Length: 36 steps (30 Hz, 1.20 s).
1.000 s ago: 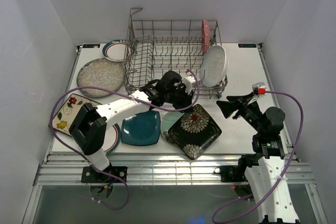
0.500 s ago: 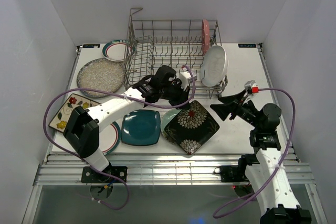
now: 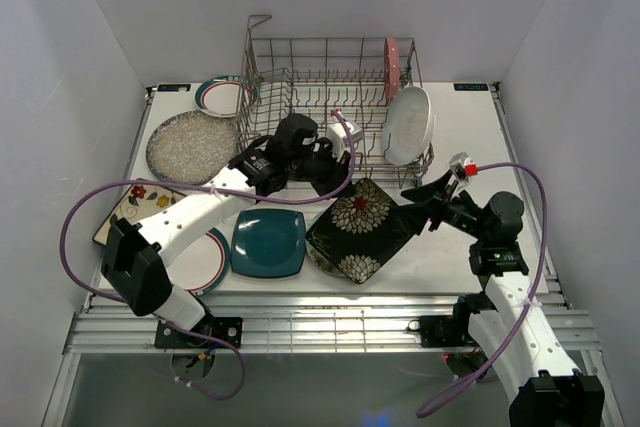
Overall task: Load the plates into the dish rack
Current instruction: Pick up the plate from the corner of the board, then insert the plate into the dish rack.
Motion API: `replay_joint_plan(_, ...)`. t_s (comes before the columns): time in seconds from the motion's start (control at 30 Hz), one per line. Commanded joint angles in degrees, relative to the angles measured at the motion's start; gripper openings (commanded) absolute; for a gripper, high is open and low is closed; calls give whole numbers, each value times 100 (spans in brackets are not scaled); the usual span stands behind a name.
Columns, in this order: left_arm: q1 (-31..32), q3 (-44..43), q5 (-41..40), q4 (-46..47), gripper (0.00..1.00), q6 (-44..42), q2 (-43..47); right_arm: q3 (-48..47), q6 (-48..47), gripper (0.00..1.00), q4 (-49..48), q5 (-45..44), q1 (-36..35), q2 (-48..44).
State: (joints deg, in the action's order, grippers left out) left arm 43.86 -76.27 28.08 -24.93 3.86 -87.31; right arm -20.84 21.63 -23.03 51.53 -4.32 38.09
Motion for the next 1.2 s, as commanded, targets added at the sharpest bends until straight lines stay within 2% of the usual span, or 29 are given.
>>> replay_joint_plan(0.0,-61,-424,418,462,0,203,557,-200,-123,72,-273,86,-279,216)
replay_joint_plan(0.13,-79,-398,541,498,0,186,697,-342,-370,72,-175,-257,-587,629)
replay_joint_plan(0.27,-105,-415,602,419,0,107,750,-342,-422,70,-396,-178,-684,849)
replay_joint_plan(0.37,-123,-433,638,401,0,98,768,-394,-475,59,-378,-169,-772,937)
replay_joint_plan(0.5,-140,-433,611,401,0,89,768,-412,-493,36,-352,-152,-816,920)
replay_joint_plan(0.67,-176,-424,567,427,0,89,794,-412,-510,17,-325,-108,-860,859)
replay_joint_plan(0.7,-184,-424,550,436,0,98,794,-412,-510,11,-317,-108,-860,850)
replay_joint_plan(0.73,-193,-424,550,445,0,98,794,-421,-510,8,-317,-99,-860,841)
replay_joint_plan(0.93,-220,-397,576,489,0,159,759,-412,-467,8,-308,-108,-904,736)
replay_joint_plan(1.0,-220,-397,602,489,6,159,742,-403,-440,8,-308,-143,-904,692)
replay_joint_plan(1.07,-220,-397,629,489,21,142,724,-412,-396,8,-299,-178,-896,674)
replay_joint_plan(1.17,-220,-397,655,480,34,124,733,-421,-309,8,-299,-248,-904,674)
